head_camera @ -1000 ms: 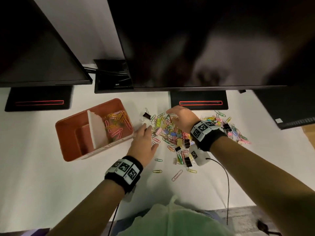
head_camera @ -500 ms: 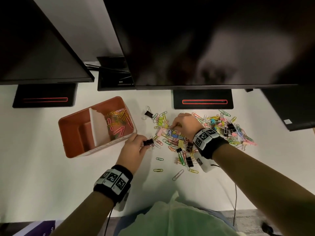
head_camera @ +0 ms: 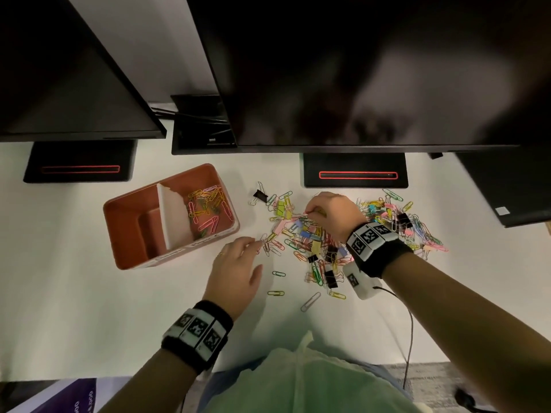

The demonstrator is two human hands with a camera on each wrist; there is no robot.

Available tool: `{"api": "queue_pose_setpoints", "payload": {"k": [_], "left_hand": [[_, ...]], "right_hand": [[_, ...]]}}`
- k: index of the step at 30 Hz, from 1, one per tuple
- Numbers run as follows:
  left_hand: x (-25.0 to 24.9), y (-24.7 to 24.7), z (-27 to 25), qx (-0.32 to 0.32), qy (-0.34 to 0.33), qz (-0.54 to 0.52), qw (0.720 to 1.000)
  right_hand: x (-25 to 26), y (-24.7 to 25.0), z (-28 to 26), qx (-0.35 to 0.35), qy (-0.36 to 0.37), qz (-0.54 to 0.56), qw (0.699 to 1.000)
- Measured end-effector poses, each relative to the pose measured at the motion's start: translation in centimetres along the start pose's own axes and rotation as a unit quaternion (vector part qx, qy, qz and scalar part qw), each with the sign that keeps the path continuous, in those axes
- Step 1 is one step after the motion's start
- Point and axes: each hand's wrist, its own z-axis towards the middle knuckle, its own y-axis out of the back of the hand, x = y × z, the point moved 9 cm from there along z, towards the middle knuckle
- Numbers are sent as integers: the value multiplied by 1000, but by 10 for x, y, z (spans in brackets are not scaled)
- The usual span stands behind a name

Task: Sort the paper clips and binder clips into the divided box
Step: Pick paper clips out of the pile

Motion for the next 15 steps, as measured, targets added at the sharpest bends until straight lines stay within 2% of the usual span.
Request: {"api": "queue_pose_setpoints", "payload": {"k": [2,4,9,15], "left_hand": [[4,-20,15,67,38,7,997],[9,-32,25,96,66,3,993],[-3,-39,46,69,58,-23,996],[4,-39,58,43,78,-83,993]], "right_hand": [[2,2,-1,0,-3,4,1000],[3,5,-2,-1,-4,9,1000],[2,14,-8,-8,3,16,1000],[3,21,-14,-15,4,26,1000]]}}
